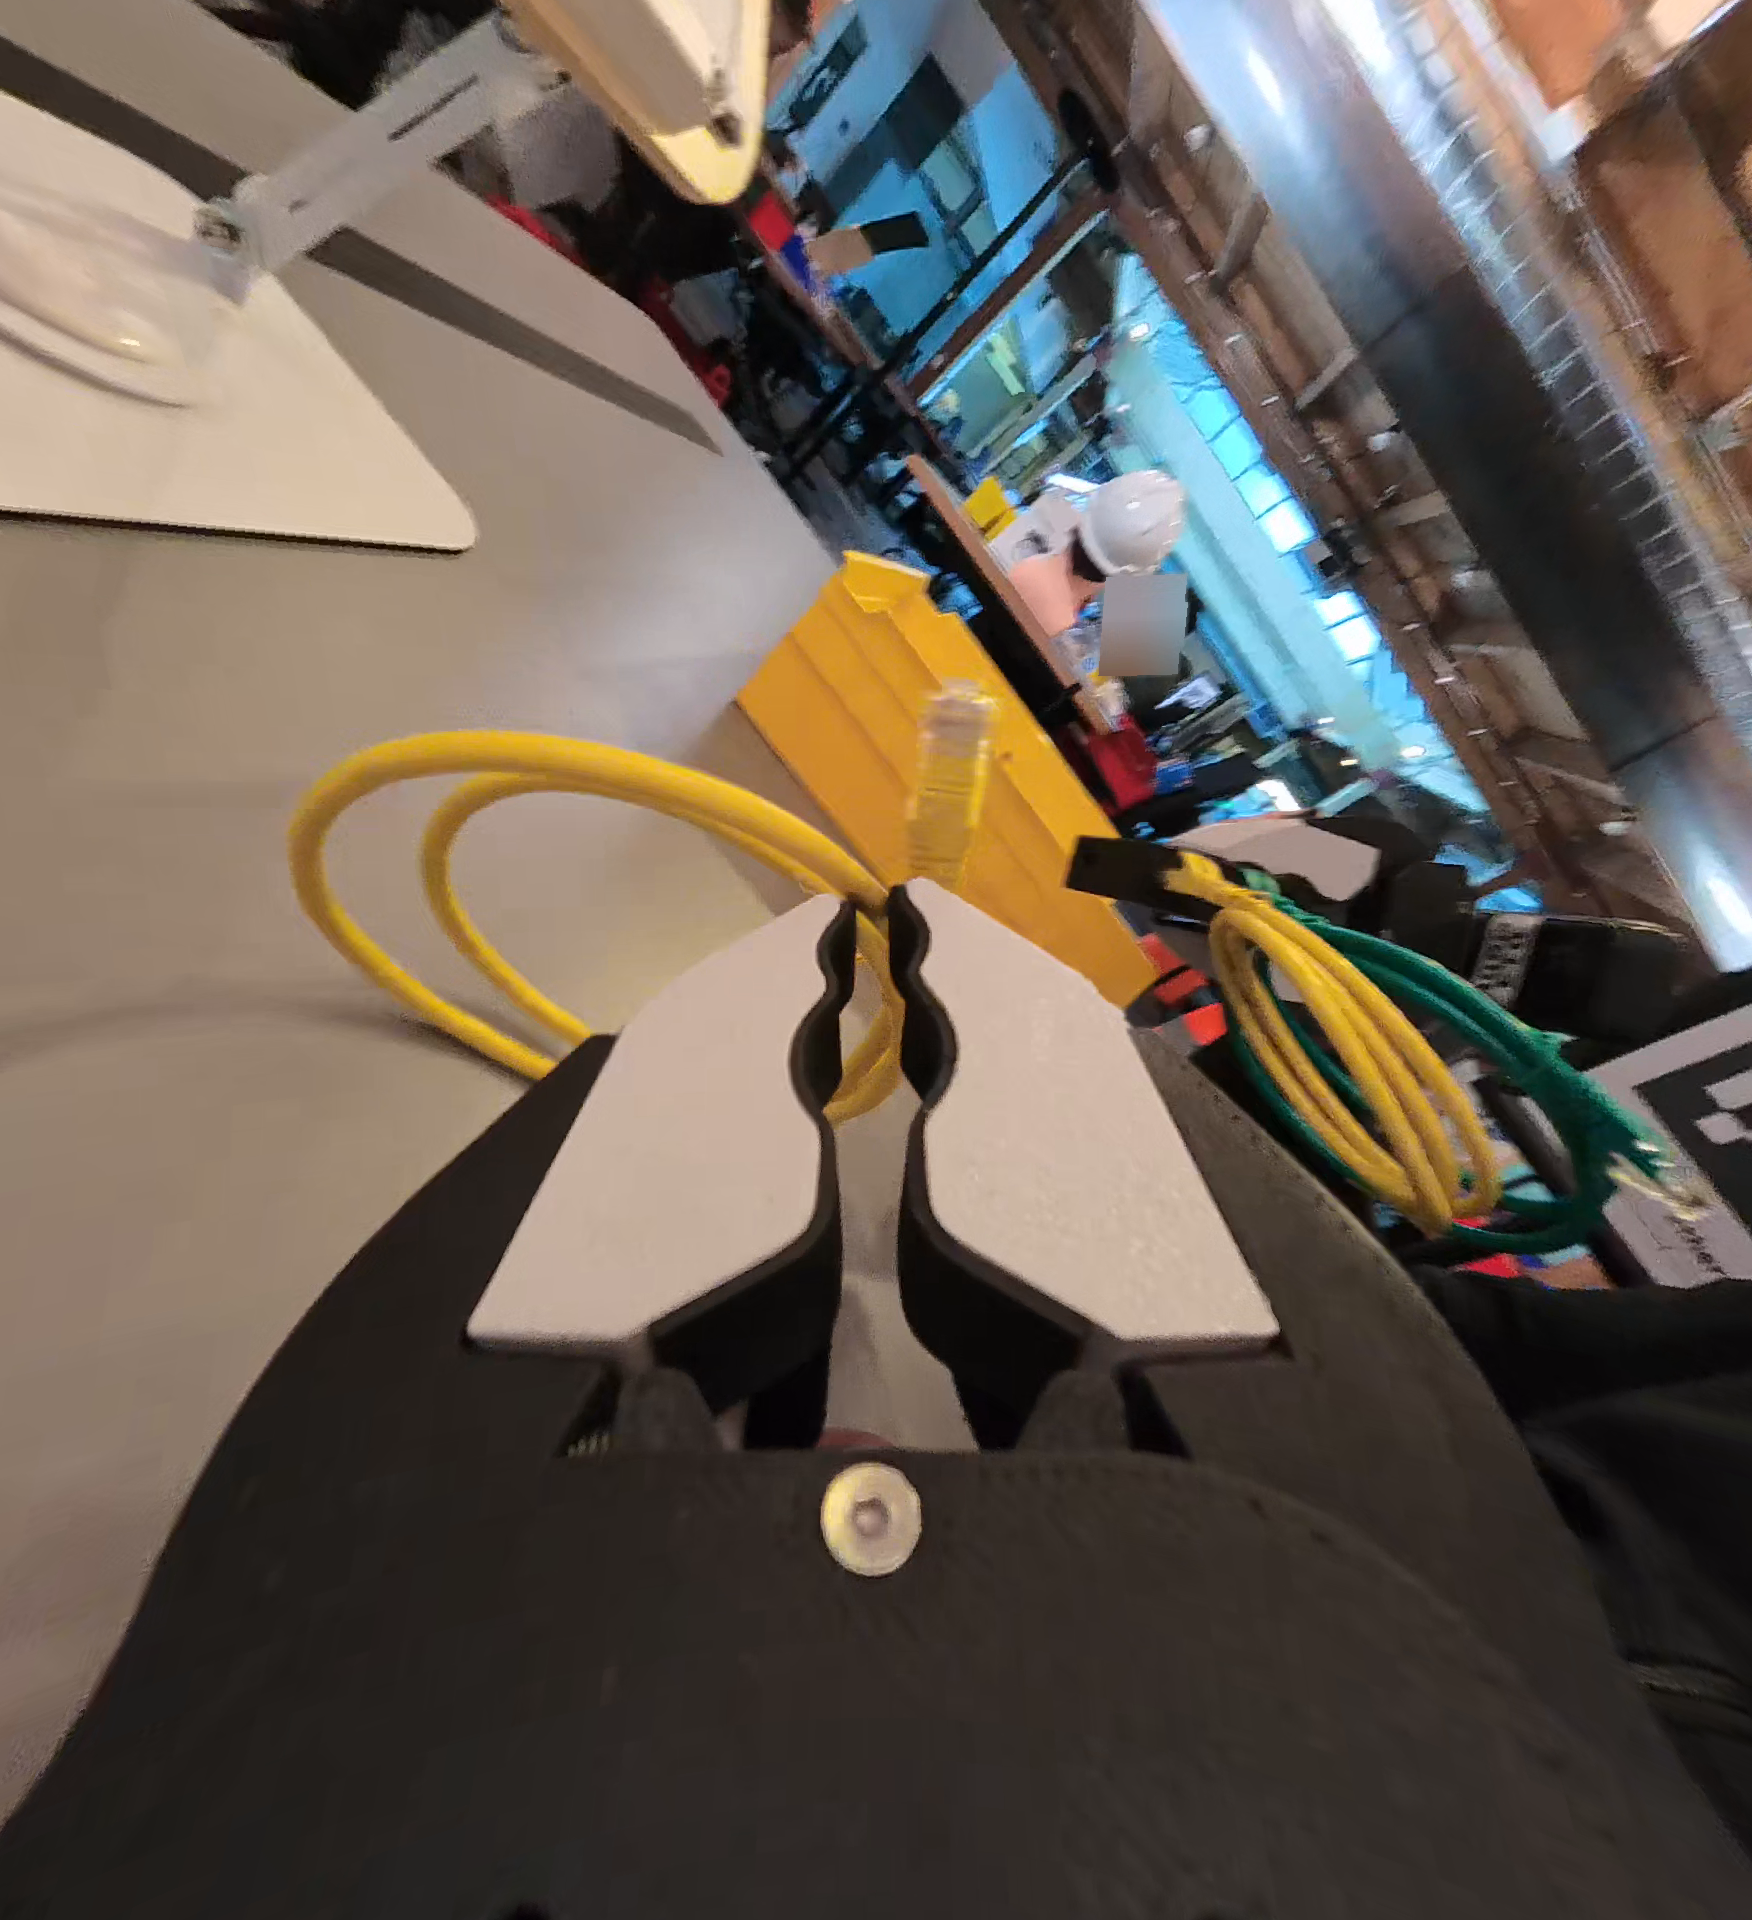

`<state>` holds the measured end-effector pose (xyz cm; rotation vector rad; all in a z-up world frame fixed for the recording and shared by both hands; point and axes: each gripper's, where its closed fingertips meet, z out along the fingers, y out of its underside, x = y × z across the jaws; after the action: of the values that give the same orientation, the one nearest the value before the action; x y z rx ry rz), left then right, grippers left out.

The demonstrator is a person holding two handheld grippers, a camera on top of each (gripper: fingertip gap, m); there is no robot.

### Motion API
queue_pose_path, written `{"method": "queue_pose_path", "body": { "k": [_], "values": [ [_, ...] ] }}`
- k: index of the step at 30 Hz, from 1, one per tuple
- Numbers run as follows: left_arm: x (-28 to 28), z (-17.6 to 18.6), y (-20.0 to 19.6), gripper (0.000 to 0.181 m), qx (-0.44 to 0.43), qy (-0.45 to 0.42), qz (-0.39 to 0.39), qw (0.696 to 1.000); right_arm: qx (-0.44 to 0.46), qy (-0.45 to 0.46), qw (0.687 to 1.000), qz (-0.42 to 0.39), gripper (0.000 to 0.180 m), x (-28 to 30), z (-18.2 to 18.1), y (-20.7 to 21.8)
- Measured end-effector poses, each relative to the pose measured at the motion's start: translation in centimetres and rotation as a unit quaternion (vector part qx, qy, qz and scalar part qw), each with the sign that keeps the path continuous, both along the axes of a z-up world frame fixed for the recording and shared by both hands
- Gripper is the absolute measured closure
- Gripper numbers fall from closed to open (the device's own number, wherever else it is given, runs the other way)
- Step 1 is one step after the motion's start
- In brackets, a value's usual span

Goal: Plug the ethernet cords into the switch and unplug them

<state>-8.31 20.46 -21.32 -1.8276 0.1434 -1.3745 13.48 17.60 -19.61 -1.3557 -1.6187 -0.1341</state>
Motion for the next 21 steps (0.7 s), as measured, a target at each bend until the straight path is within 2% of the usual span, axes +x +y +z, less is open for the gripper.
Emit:
{"method": "queue_pose_path", "body": {
  "k": [6, 11, 13, 19, 21],
  "values": [
    [-3.3, -1.2, 1.0, 0.177, -0.007, 0.084, 0.057, 0.995, -0.006, -0.003, 1.0, 0.003, 0.151, -0.1, -0.1, -0.2],
    [-5.3, -5.5, 1.4, 0.179, -0.055, 0.253, 0.084, 0.962, -0.012, -0.004, 1.0, 0.004, 0.151, -0.2, -0.4, -0.1],
    [-5.4, -6.3, 1.8, 0.177, -0.059, 0.28, 0.091, 0.954, -0.012, -0.006, 1.0, 0.005, 0.151, -0.2, -0.4, -0.2],
    [-5.9, -7.3, 1.1, 0.156, -0.087, 0.327, 0.13, 0.932, -0.012, -0.007, 1.0, -0.002, 0.15, 0.1, -0.5, 0.0],
    [-5.2, -8.7, 1.0, 0.14, -0.106, 0.356, 0.118, 0.921, -0.015, -0.005, 1.0, 0.001, 0.15, -0.1, -0.7, 0.0]
  ]
}}
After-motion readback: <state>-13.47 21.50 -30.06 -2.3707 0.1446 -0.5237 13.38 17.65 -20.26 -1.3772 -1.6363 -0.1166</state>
